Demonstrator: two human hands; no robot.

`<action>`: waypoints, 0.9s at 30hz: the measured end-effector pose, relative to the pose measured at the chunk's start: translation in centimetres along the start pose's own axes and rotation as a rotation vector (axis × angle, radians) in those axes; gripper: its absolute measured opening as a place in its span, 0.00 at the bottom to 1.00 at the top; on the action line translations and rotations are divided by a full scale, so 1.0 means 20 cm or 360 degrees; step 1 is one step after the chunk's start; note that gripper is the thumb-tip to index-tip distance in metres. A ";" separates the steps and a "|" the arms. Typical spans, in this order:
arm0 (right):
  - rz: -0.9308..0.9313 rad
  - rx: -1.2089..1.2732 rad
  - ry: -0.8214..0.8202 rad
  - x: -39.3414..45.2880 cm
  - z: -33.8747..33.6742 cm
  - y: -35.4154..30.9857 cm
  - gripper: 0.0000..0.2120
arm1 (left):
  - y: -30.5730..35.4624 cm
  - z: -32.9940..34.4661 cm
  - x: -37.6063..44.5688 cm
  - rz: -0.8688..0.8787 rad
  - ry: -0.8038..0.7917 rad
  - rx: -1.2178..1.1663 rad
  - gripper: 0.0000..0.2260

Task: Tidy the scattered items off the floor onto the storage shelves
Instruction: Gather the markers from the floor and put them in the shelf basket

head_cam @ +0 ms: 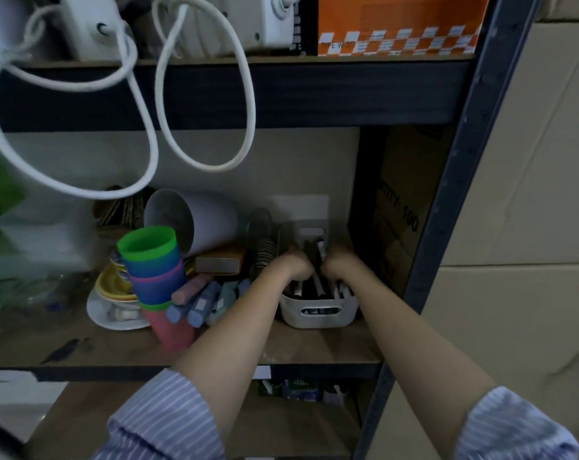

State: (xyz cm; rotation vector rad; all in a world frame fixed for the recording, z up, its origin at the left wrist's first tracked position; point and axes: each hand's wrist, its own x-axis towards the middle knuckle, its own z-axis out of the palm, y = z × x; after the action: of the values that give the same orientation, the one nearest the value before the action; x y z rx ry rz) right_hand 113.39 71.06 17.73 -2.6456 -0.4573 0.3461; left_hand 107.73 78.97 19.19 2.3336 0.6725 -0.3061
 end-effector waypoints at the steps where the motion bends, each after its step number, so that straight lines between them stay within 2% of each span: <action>1: -0.0027 -0.0049 -0.0023 -0.01 -0.01 0.01 0.19 | 0.00 0.00 -0.01 0.0012 0.0006 0.0057 0.19; 8: -0.0155 -0.0253 -0.0071 -0.12 -0.09 0.03 0.13 | 0.02 -0.03 -0.14 -0.0039 0.0088 0.0238 0.13; 13: -0.0276 -0.0251 -0.0080 -0.28 -0.17 0.03 0.11 | 0.03 -0.01 -0.27 -0.0061 0.0354 0.0194 0.11; 16: -0.0378 -0.0224 -0.0055 -0.40 -0.20 0.07 0.04 | 0.01 0.04 -0.38 -0.0025 0.0638 0.0073 0.06; 17: -0.0432 -0.0210 -0.0057 -0.44 -0.19 0.09 0.07 | 0.00 0.06 -0.41 -0.0002 0.0723 0.0002 0.07; 19: -0.0592 -0.0138 -0.0065 -0.51 -0.18 0.14 0.06 | -0.03 0.12 -0.49 0.0064 0.0885 -0.0117 0.07; 23: -0.0931 0.0050 -0.0064 -0.67 -0.11 0.18 0.16 | -0.12 0.25 -0.65 0.0190 0.1116 -0.0382 0.08; 27: -0.1215 0.0171 -0.0144 -0.86 0.00 0.13 0.17 | -0.33 0.35 -0.84 0.0085 0.1370 -0.0515 0.10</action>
State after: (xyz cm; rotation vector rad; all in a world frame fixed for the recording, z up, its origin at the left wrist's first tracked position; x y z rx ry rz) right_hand 98.34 62.38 19.44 -2.1492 -1.3639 0.2295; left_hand 89.83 72.00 16.85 2.0966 0.9577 0.8230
